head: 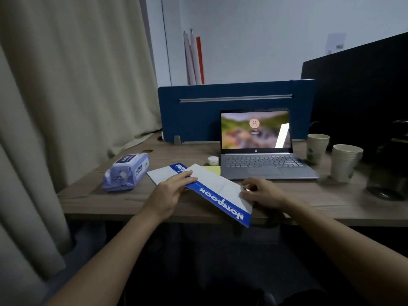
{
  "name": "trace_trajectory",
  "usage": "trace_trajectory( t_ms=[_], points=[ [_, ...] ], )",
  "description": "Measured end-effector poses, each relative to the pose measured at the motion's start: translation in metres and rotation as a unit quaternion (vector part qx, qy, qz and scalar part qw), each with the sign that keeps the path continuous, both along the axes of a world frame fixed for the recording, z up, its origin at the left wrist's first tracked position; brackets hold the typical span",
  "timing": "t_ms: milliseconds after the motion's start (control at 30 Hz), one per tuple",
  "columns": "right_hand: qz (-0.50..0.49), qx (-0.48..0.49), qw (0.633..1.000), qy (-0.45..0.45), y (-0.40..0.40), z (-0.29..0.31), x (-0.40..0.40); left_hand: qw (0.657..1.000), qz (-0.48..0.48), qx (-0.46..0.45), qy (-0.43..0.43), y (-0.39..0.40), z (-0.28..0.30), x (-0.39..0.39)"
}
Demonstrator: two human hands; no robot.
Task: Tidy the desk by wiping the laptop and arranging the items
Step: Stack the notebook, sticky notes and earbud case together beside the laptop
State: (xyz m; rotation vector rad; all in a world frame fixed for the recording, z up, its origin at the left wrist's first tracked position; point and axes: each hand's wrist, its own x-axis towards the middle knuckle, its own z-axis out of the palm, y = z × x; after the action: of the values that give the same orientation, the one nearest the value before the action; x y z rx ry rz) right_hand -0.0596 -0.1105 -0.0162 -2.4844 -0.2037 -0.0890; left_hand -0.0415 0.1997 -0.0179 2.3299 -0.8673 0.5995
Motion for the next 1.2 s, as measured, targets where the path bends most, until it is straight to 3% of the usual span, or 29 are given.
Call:
trace_trajectory(
  t_ms=[100, 267, 367, 533, 633, 800, 867, 1033, 1200],
  points=[
    [-0.012, 0.003, 0.999, -0.033, 0.011, -0.003, 0.016, 0.999, 0.020, 0.028, 0.022, 0.020, -0.010, 0.009],
    [-0.021, 0.118, 0.993, -0.019, 0.017, 0.007, 0.042, 0.996, 0.018, 0.062, 0.060, 0.038, -0.028, 0.016],
    [-0.023, 0.106, 0.994, -0.034, 0.018, 0.020, 0.057, 0.995, 0.011, 0.014, 0.097, 0.040, -0.030, 0.023],
    [-0.012, 0.041, 0.997, -0.070, 0.029, 0.039, 0.078, 0.996, 0.032, -0.049, 0.072, 0.029, -0.017, 0.040],
    [0.016, -0.007, 0.996, -0.086, 0.037, 0.044, 0.088, 0.997, 0.066, -0.013, 0.025, 0.016, -0.002, 0.053],
    [0.042, -0.069, 0.980, -0.182, 0.053, 0.035, 0.103, 0.972, 0.083, 0.126, 0.180, 0.000, 0.018, 0.079],
    [0.050, -0.071, 0.977, -0.194, 0.054, 0.026, 0.107, 0.966, 0.075, 0.150, 0.197, -0.005, 0.017, 0.083],
    [-0.015, 0.032, 0.986, -0.160, 0.047, 0.015, 0.115, 0.973, 0.095, 0.028, 0.210, 0.008, 0.008, 0.083],
    [-0.068, 0.255, 0.964, -0.024, 0.048, 0.003, 0.121, 0.944, 0.200, -0.129, 0.227, 0.031, -0.009, 0.085]
  ],
)
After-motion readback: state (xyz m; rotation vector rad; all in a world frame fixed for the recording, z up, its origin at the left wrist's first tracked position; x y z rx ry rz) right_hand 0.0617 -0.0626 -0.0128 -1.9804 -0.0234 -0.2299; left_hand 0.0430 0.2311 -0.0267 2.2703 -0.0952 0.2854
